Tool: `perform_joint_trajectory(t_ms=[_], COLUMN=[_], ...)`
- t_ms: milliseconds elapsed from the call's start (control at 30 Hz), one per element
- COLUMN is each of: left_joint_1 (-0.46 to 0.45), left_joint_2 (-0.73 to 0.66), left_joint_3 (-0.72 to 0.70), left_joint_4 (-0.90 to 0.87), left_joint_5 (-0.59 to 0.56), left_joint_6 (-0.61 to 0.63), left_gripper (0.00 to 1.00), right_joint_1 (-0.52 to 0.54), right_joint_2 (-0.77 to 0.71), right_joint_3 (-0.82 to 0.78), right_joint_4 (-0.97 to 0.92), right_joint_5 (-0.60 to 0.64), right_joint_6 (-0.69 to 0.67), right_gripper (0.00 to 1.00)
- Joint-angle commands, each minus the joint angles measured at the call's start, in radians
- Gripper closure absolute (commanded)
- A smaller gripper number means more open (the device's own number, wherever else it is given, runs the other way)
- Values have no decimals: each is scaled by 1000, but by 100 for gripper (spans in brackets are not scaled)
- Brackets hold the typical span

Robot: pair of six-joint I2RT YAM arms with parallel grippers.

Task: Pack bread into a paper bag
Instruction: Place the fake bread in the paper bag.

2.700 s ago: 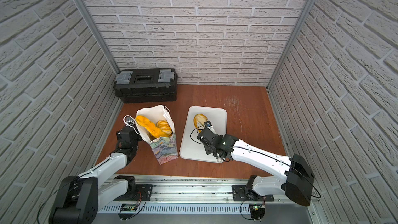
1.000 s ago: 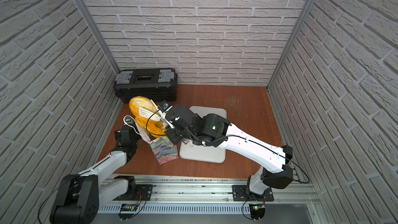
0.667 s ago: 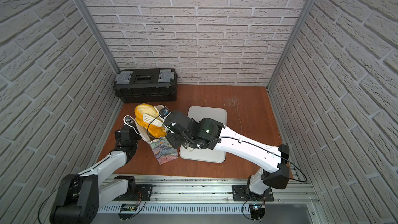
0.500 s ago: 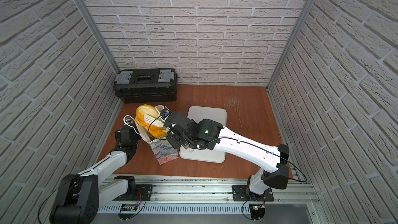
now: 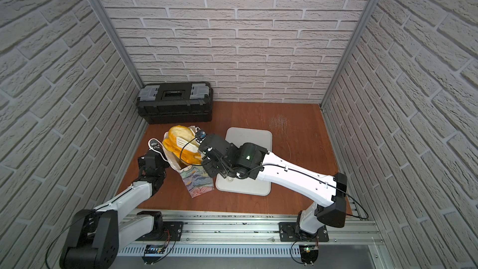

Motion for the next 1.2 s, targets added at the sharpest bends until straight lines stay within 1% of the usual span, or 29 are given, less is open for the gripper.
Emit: perform_joint_trajectory(t_ms=[0, 100, 500, 567, 833, 1000, 1167], left_joint_1=[6, 6, 6, 6, 6, 6, 7], left_joint_2=[-6, -6, -7, -7, -6, -9, -9], left_joint_3=[15, 15, 14, 14, 14, 14, 14], left_joint_4=[25, 25, 26, 25, 25, 26, 26], left_joint_5=[-9, -9, -4, -3, -1, 0, 1], left_joint_6=[-7, -5, -5, -4, -6, -6, -6], left_gripper=[2, 2, 2, 2, 2, 2, 2], right_joint_1=[-4, -4, -4, -3, -4, -3, -3], right_joint_2=[-47, -46, -62, -68, -100, -100, -94], right_joint_3=[4, 9, 16, 17, 12, 11, 6], right_joint_4=[88, 88, 94, 96, 122, 114, 120], right_joint_5=[-6, -23, -33, -33, -29, -33, -42], right_joint_6=[12, 11, 4, 0, -17, -21, -22], right_gripper=[68, 63, 60, 58, 55, 53, 53])
